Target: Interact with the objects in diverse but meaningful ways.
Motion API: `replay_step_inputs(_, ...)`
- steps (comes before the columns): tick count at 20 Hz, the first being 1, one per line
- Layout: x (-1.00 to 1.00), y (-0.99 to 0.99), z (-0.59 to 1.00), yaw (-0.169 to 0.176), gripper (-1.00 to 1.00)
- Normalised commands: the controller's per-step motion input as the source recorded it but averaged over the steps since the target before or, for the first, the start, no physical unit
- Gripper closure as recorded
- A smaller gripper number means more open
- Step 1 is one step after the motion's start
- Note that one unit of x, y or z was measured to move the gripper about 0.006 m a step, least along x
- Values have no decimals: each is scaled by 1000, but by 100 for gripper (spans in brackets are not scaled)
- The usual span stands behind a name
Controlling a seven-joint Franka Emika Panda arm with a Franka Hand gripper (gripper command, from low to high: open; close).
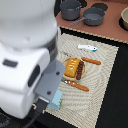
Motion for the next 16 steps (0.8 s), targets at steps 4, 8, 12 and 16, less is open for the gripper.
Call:
replay_step_inputs(4, 89, 1000, 11, -70, -100)
replay_step_inputs(8, 60, 972, -129, -56, -100)
replay_step_inputs(12, 196, 1000, -77, -31, -100)
replay_step_inputs(16, 264, 1000, -19, -18, -100)
